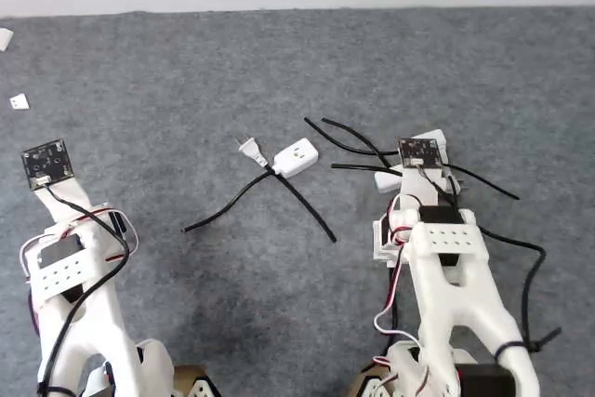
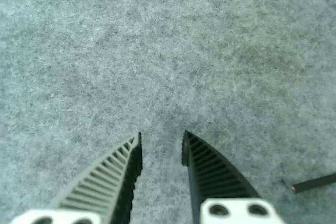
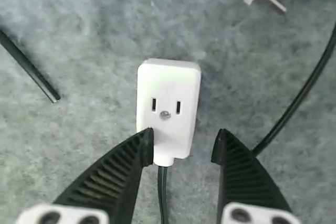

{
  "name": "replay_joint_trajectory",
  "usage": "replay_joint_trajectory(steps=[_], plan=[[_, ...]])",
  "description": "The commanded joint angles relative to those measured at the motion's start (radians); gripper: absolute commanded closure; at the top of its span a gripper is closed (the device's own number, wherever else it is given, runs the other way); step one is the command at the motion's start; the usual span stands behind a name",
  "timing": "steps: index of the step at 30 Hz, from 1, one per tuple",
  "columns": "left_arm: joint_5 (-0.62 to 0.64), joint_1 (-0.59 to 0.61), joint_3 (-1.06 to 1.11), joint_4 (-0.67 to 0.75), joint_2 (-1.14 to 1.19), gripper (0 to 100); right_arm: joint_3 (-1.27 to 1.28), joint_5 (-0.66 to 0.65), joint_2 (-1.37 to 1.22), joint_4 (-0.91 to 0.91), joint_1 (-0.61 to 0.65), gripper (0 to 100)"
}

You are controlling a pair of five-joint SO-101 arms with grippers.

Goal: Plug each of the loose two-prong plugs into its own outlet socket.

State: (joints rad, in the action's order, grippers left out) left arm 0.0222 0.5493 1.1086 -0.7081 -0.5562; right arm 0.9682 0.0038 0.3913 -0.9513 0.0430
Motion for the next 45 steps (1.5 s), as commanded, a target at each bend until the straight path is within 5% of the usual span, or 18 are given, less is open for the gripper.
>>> replay_joint_trajectory(steps=[1, 13, 19, 26, 34, 45], plan=[[-0.009, 0.006, -0.007, -0.009, -0.012, 88, -0.035, 0.002, -0.077, 0.015, 0.067, 80.5], [-0.009, 0.008, -0.007, -0.009, -0.012, 88, -0.037, -0.040, -0.107, 0.024, 0.199, 81.7], [-0.009, 0.008, -0.007, -0.009, -0.012, 88, -0.040, -0.046, -0.105, 0.067, 0.165, 99.6], [-0.009, 0.005, -0.007, -0.009, -0.012, 88, -0.074, -0.126, -0.088, -0.001, 0.208, 97.2], [-0.009, 0.003, -0.007, -0.009, -0.012, 88, -0.071, -0.147, -0.042, -0.096, 0.332, 77.5], [-0.009, 0.003, -0.007, -0.008, -0.012, 88, -0.144, -0.140, -0.041, -0.160, 0.277, 80.0]])
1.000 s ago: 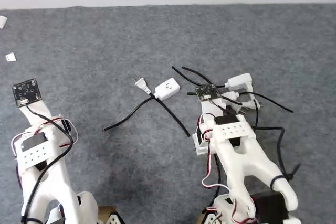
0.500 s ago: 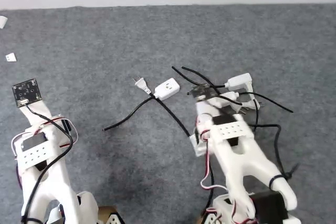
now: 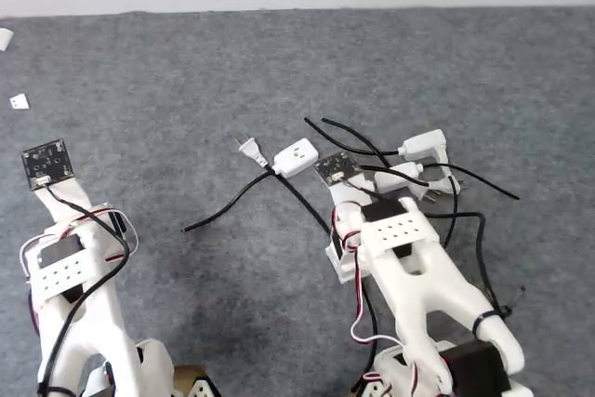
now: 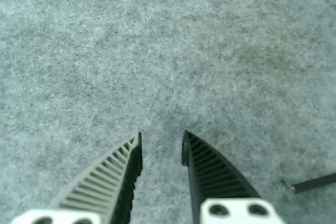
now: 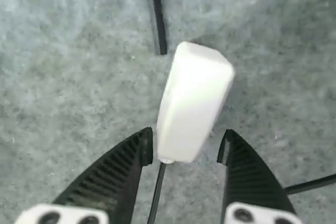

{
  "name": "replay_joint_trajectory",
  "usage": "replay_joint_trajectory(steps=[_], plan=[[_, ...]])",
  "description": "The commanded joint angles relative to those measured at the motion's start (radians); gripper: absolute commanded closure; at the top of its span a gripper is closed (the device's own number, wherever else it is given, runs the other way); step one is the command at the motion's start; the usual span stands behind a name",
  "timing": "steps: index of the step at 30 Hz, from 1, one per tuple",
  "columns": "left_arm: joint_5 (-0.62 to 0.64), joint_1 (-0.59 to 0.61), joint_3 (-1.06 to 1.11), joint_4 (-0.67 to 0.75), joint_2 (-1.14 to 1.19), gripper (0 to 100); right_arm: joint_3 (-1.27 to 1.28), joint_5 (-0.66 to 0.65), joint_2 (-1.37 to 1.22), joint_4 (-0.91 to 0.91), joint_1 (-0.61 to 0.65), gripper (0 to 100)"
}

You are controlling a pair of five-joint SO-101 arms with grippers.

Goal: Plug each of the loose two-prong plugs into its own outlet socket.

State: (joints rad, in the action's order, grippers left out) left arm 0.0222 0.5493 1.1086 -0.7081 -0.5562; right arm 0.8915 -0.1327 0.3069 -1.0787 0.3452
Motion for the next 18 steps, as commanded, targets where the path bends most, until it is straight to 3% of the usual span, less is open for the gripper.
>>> replay_joint_trajectory(steps=[1, 8, 13, 18], plan=[[-0.009, 0.003, -0.007, -0.008, -0.012, 88, -0.075, -0.003, 0.050, -0.039, -0.035, 80.0], [-0.009, 0.003, -0.007, -0.006, -0.012, 88, -0.057, 0.029, 0.165, -0.045, -0.101, 80.3], [-0.009, 0.002, -0.008, -0.006, -0.012, 88, -0.029, 0.043, 0.231, -0.045, -0.099, 90.1], [-0.009, 0.002, -0.008, -0.008, -0.012, 88, -0.012, 0.041, 0.226, -0.036, -0.105, 91.1]])
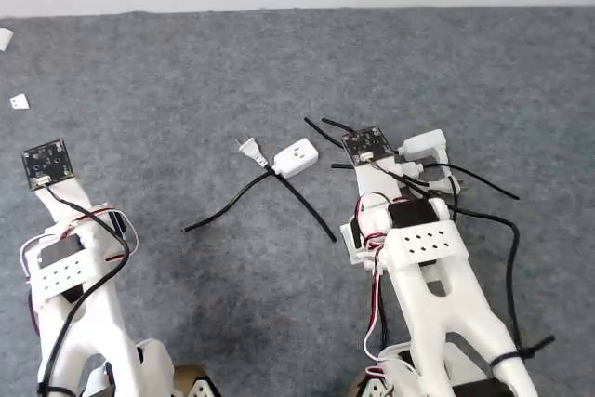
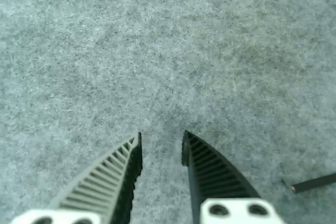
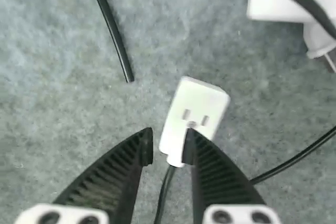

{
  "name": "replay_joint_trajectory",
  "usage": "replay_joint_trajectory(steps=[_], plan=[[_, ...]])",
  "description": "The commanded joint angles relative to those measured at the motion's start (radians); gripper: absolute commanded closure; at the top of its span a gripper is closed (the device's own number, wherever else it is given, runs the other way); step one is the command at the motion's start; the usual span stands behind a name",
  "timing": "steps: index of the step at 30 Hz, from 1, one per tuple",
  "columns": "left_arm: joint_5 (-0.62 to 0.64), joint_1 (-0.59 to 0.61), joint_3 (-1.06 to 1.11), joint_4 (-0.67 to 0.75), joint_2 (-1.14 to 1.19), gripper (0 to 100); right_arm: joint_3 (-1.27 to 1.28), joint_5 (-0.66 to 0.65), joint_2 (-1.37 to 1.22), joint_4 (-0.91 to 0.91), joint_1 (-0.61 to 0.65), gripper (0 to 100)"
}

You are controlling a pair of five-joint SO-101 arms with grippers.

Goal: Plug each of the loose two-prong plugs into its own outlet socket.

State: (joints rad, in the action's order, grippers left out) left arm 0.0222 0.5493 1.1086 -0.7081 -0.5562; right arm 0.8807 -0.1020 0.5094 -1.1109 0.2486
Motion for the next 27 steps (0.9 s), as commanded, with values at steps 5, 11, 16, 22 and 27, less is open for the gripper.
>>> replay_joint_trajectory(steps=[5, 11, 16, 22, 27], plan=[[-0.009, 0.002, -0.007, -0.008, -0.012, 88, 0.011, 0.017, -0.039, 0.033, -0.035, 85.5], [-0.009, 0.003, -0.007, -0.008, -0.012, 88, 0.005, 0.064, -0.147, 0.122, -0.119, 85.2], [-0.009, 0.003, -0.007, -0.008, -0.012, 88, 0.005, 0.074, -0.203, 0.131, -0.079, 85.4], [-0.009, 0.005, -0.007, -0.008, -0.012, 88, 0.005, 0.080, -0.231, 0.133, 0.042, 85.2], [-0.009, 0.006, -0.007, -0.008, -0.012, 88, 0.005, 0.081, -0.239, 0.139, 0.084, 85.6]])
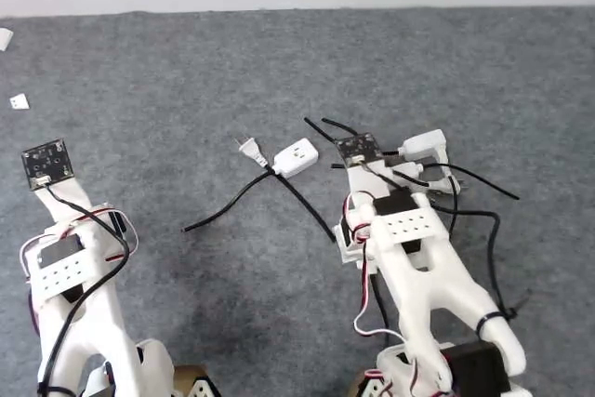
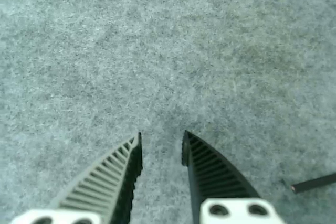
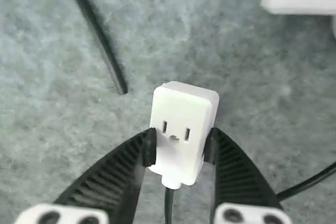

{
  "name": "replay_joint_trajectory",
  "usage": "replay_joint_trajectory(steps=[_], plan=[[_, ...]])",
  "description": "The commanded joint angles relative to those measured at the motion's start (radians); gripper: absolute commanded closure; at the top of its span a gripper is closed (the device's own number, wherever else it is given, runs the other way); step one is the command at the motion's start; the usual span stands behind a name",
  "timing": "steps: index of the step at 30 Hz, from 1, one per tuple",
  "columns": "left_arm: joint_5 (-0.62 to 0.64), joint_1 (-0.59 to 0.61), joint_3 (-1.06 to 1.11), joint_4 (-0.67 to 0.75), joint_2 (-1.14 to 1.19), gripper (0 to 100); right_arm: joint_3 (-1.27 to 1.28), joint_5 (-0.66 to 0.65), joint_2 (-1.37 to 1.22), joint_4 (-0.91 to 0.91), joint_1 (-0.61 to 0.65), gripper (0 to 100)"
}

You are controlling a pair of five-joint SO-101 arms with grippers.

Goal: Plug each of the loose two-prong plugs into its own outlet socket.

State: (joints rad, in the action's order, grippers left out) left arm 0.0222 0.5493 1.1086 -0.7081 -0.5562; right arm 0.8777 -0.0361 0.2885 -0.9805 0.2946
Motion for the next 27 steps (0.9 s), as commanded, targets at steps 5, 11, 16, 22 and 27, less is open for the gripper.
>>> replay_joint_trajectory(steps=[5, 11, 16, 22, 27], plan=[[-0.009, 0.006, -0.007, -0.008, -0.012, 88, 0.008, 0.011, -0.005, 0.041, 0.036, 99.5], [-0.009, 0.006, -0.007, -0.008, -0.012, 88, -0.014, -0.020, 0.010, -0.018, 0.044, 97.0], [-0.009, 0.005, -0.007, -0.008, -0.012, 88, 0.011, -0.060, 0.070, -0.056, 0.159, 96.6], [-0.009, 0.005, -0.007, -0.008, -0.012, 88, 0.048, -0.078, 0.101, -0.051, 0.274, 96.5], [-0.009, 0.005, -0.007, -0.008, -0.012, 88, 0.048, -0.078, 0.102, -0.051, 0.274, 95.9]])
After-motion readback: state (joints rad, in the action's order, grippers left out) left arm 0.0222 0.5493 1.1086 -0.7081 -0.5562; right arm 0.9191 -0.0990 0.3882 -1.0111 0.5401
